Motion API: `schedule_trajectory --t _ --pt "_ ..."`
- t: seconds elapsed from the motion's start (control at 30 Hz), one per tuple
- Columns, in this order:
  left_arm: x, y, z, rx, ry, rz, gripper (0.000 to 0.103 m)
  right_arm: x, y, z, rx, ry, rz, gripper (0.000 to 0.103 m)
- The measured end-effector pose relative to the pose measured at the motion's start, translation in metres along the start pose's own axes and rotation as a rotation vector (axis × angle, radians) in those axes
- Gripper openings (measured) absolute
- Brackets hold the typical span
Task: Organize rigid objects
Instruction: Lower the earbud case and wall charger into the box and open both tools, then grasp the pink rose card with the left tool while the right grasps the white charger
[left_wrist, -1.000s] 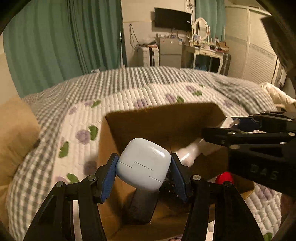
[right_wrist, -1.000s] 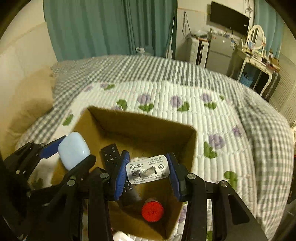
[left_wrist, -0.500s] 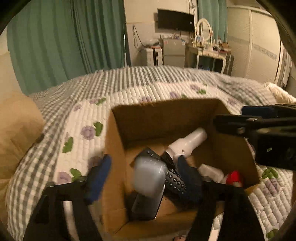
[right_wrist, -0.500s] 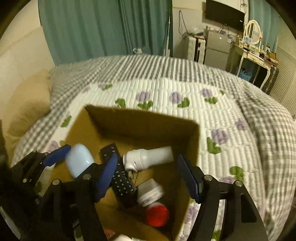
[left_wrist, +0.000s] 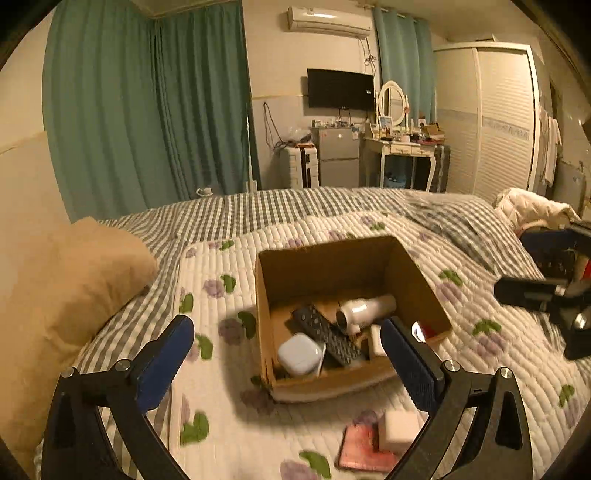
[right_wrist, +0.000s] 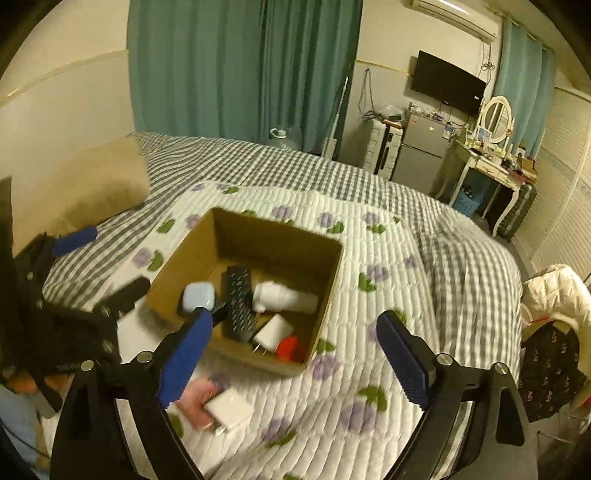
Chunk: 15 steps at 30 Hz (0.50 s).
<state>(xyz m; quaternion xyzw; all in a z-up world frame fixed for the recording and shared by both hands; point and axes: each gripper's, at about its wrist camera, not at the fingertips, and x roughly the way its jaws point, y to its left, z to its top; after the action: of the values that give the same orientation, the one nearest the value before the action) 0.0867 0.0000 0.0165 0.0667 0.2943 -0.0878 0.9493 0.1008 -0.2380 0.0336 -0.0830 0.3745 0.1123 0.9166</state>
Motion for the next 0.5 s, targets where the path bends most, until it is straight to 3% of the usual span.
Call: schedule_trajectory --t 0.23,0.5 --pt "0.004 -0.007 -0.044 -0.057 0.071 0.016 0.103 0.025 0.018 -0.058 0.009 0.077 0.075 0.091" --pt "0.031 -0.006 -0.085 -0.098 0.164 0.06 0.103 0.08 0.04 -0.086 -0.021 0.214 0.121 0.091"
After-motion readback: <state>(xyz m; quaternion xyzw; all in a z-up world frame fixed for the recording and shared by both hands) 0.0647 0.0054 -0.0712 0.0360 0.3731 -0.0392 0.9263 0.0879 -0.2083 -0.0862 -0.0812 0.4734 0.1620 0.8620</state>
